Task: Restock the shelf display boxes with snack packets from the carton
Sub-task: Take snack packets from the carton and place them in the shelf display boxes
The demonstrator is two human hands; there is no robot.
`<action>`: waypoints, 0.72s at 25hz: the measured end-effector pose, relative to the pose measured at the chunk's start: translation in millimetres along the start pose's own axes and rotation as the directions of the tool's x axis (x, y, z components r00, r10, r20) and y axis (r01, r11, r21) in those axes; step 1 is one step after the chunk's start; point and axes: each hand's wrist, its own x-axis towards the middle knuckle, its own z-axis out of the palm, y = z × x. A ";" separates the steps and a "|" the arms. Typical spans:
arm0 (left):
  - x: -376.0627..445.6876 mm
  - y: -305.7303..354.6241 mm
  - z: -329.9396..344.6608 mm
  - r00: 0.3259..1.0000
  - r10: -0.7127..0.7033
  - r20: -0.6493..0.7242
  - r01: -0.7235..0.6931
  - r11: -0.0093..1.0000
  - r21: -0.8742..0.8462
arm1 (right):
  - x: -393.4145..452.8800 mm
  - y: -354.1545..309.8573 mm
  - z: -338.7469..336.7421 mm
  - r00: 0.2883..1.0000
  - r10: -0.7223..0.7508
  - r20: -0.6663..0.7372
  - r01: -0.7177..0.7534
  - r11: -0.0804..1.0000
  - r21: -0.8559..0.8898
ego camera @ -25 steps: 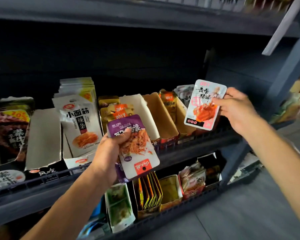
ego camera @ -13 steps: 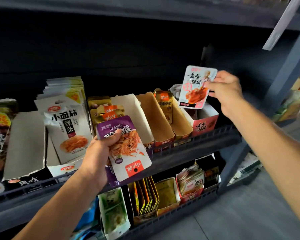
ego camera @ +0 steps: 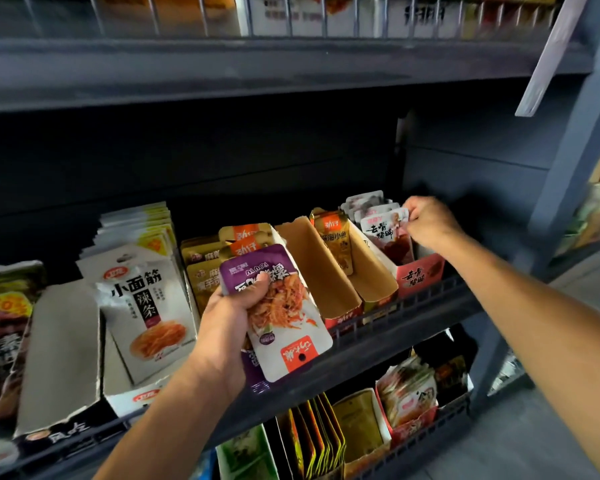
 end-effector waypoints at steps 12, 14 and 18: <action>-10.1 -11.3 -3.0 0.997 0.049 -0.054 -0.055 0.992 -0.116 | -119.1 -71.7 6.4 0.970 -0.187 -0.155 0.215 0.958 0.190; -15.2 -9.8 -6.1 0.993 0.068 -0.098 -0.083 0.984 -0.157 | -170.0 -99.1 9.7 0.941 -0.195 0.277 0.080 0.922 0.379; -30.5 -8.7 -19.1 0.994 0.069 -0.079 -0.081 0.984 -0.160 | -211.5 -106.0 31.4 0.751 -0.212 0.625 -0.112 0.892 0.438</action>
